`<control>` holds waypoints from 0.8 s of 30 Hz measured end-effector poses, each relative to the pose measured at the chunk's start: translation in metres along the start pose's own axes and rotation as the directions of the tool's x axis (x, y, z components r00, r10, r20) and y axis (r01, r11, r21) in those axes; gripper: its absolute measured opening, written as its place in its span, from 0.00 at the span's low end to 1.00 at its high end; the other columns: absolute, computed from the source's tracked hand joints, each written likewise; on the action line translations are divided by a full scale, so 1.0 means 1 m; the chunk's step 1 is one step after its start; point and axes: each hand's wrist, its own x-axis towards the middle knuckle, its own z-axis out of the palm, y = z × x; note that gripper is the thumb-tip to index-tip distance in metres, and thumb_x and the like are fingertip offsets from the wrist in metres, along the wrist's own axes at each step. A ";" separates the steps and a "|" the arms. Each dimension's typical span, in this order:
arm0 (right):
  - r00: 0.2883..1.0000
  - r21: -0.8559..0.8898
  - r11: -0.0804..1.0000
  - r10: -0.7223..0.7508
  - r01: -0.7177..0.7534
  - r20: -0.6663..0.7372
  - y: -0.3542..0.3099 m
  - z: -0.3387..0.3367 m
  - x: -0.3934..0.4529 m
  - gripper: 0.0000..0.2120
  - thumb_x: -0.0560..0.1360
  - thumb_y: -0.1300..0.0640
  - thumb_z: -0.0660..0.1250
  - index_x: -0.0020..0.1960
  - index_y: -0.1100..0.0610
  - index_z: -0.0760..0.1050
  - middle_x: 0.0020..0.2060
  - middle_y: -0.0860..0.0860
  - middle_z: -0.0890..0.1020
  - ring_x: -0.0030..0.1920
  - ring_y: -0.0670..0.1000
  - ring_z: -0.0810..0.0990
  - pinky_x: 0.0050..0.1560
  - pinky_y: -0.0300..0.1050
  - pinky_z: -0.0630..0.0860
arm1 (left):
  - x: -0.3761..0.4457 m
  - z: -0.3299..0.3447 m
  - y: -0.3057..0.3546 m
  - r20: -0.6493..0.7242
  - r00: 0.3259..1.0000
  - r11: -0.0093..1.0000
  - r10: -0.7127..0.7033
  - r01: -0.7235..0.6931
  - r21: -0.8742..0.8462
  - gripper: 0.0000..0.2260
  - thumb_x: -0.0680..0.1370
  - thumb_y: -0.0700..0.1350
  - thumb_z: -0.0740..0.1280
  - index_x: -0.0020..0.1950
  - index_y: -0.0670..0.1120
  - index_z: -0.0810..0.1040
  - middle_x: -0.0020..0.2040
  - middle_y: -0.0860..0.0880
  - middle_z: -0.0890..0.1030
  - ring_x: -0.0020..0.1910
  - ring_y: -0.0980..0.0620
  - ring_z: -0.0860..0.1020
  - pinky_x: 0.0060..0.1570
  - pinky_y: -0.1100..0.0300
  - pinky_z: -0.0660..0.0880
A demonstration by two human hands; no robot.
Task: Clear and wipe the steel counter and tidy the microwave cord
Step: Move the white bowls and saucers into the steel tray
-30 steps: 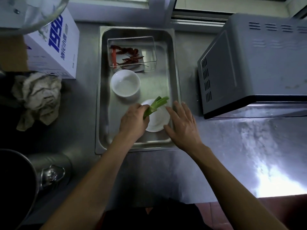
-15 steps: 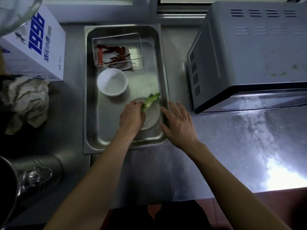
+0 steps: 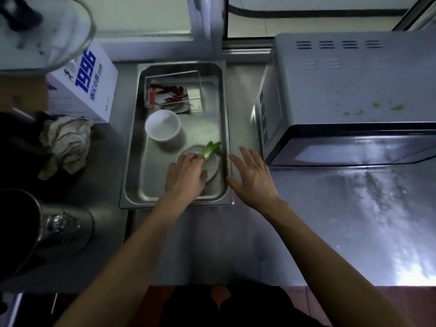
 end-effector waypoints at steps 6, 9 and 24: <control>0.995 0.028 0.995 -0.099 0.099 0.002 0.010 -0.011 -0.013 0.28 0.78 0.48 0.65 0.76 0.50 0.64 0.78 0.56 0.59 0.78 0.60 0.55 0.72 0.62 0.62 | -0.046 -0.019 0.016 -0.086 0.995 0.998 -0.050 0.045 -0.050 0.17 0.77 0.50 0.66 0.65 0.48 0.75 0.60 0.46 0.78 0.57 0.41 0.75 0.51 0.44 0.75; 0.990 0.030 0.990 -0.141 0.141 0.004 0.008 -0.014 -0.020 0.26 0.78 0.48 0.66 0.74 0.50 0.68 0.78 0.56 0.62 0.76 0.61 0.59 0.69 0.64 0.66 | -0.067 -0.022 0.019 -0.107 0.992 0.993 -0.069 0.058 -0.099 0.18 0.77 0.49 0.65 0.65 0.46 0.76 0.59 0.45 0.79 0.56 0.40 0.76 0.51 0.43 0.76; 0.994 0.006 0.999 0.055 -0.054 -0.098 0.027 -0.048 -0.145 0.29 0.78 0.47 0.67 0.76 0.51 0.65 0.77 0.54 0.65 0.76 0.58 0.61 0.72 0.58 0.64 | -0.140 -0.031 0.066 -0.152 0.977 0.973 0.146 -0.170 -0.155 0.17 0.77 0.50 0.67 0.66 0.48 0.75 0.61 0.47 0.80 0.58 0.43 0.78 0.54 0.47 0.76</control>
